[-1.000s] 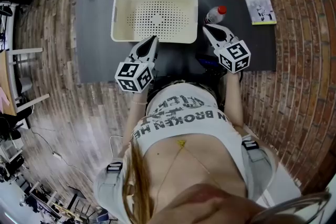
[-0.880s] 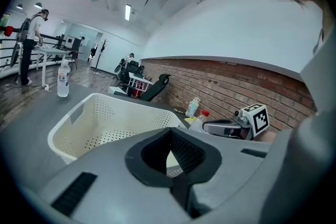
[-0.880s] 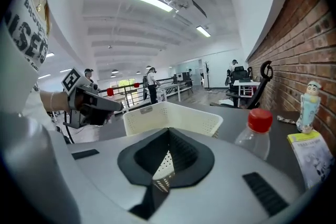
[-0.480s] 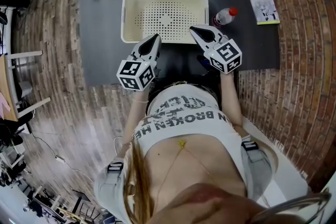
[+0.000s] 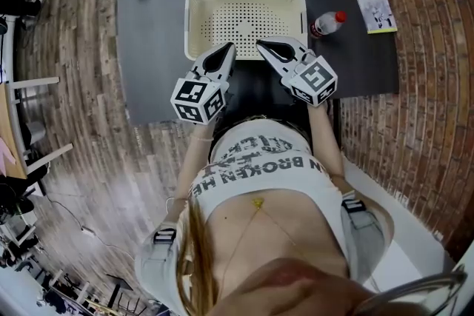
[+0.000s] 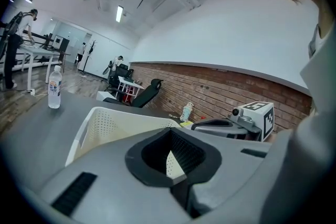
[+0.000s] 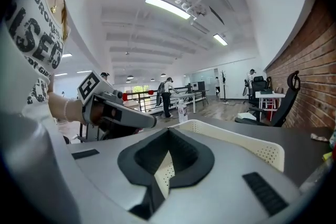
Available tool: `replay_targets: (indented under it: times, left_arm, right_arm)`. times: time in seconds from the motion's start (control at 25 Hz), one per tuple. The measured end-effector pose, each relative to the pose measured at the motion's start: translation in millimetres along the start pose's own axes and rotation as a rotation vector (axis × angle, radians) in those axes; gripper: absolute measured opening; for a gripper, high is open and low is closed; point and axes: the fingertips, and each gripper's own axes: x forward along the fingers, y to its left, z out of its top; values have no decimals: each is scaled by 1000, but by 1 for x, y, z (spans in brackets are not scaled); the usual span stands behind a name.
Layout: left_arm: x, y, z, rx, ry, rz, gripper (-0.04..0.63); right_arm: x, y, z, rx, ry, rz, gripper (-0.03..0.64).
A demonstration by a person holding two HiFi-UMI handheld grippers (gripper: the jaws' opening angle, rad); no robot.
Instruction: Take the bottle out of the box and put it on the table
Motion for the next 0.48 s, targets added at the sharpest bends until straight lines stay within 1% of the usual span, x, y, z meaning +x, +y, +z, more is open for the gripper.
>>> replay_targets:
  times: [0.16,0.32,0.48]
  left_arm:
    - [-7,5,6,25,-6,-36,5]
    - [-14,9,12,75,-10,-68,5]
    - [-24,11,18,103,-30,-95,5]
  right_arm:
    - [11,8,14,-7,-49,-27,8]
    - [16,11,28,-11,-109,-70,8]
    - [17,20,41,-12,-172,-73,8]
